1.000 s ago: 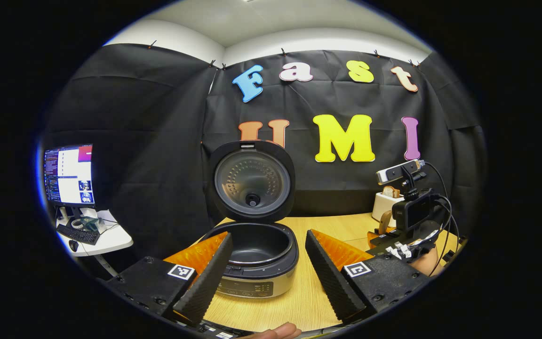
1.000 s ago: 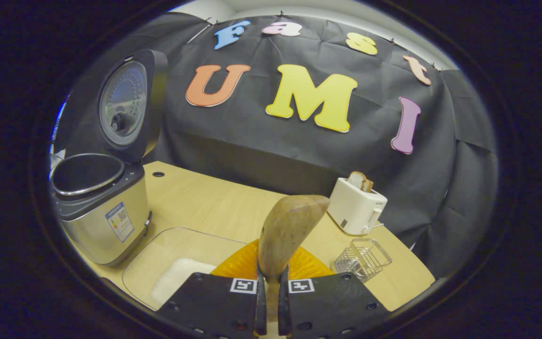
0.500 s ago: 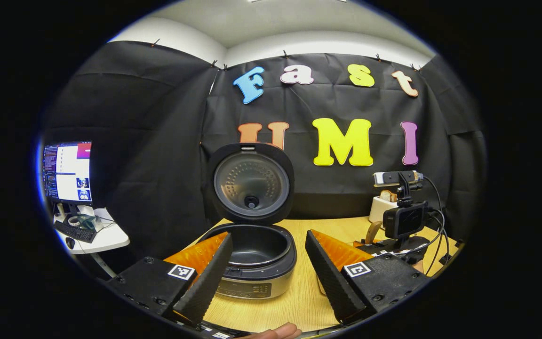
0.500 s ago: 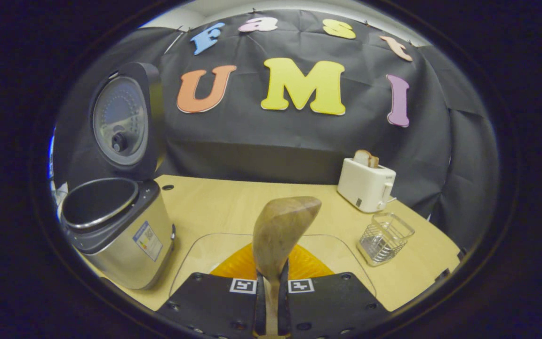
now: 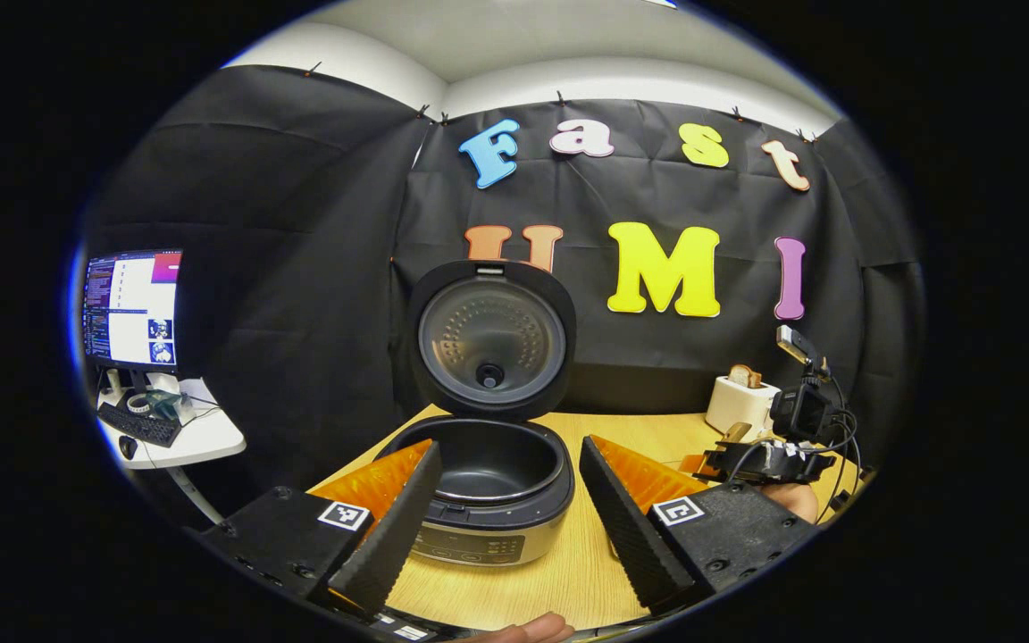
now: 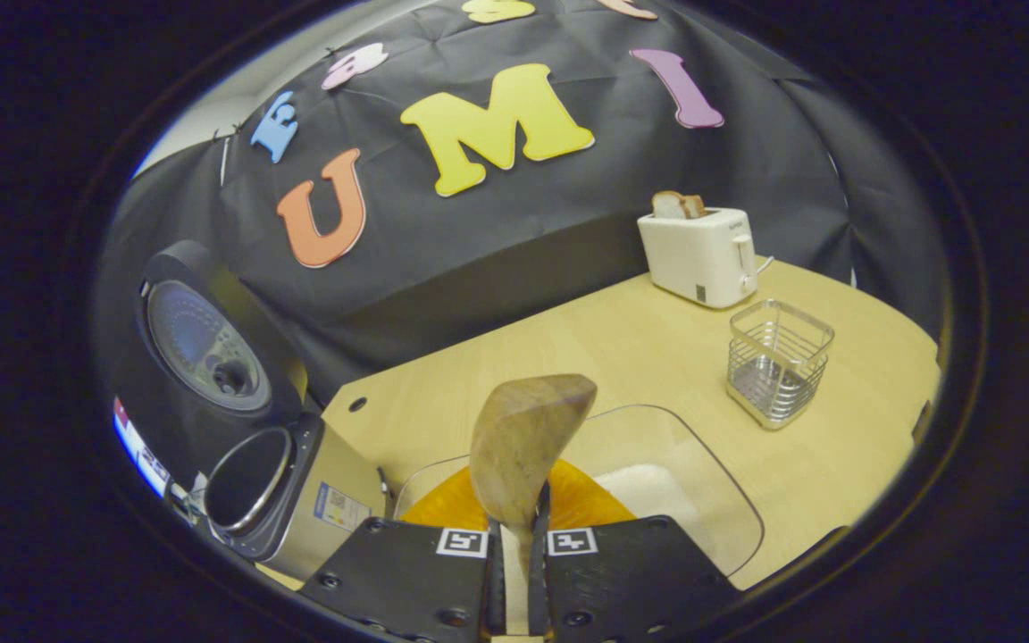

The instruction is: Close the left gripper, press the button to open the rice cooker; take a wooden spoon from the chopstick holder with the right hand, scoop a spoonful of rice and pour it into the rice cooker, then put the wooden spoon back into the chopstick holder.

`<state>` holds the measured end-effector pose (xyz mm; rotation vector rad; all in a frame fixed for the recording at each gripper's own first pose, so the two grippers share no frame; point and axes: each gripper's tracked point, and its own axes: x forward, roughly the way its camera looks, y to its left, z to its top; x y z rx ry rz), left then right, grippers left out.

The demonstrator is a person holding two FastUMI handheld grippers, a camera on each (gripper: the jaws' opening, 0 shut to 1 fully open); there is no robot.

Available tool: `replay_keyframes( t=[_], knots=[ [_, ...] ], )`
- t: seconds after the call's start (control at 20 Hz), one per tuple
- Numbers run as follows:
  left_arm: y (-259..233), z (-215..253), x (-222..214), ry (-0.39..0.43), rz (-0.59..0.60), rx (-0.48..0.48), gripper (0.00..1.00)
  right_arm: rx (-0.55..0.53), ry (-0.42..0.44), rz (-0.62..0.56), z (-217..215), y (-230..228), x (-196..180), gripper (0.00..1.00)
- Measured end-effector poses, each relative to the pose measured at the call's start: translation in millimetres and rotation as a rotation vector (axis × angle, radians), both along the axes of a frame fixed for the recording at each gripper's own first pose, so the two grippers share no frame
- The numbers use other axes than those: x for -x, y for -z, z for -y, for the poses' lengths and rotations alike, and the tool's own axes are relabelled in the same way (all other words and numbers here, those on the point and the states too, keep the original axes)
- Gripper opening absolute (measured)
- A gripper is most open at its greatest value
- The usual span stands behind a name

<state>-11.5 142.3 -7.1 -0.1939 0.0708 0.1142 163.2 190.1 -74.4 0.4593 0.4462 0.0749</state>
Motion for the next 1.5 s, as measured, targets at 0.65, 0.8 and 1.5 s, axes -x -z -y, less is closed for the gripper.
replay_keyframes(
  t=[0.65, 0.8, 1.5],
  knots=[
    [4.6, 3.6, -3.3, 0.005, -0.012, -0.006, 0.99, -0.521, -0.085, -0.115, -5.4, 15.6, -1.0, 0.08],
    [5.5, 2.7, -4.4, 0.003, -0.014, -0.006, 0.99, -0.618, -0.063, -0.125, 1.3, 15.1, 0.6, 0.1],
    [8.0, -8.9, -2.2, -0.035, -0.025, -0.019, 0.99, -1.076, -0.022, 0.004, 87.7, -63.2, 18.1, 0.1]
  ],
)
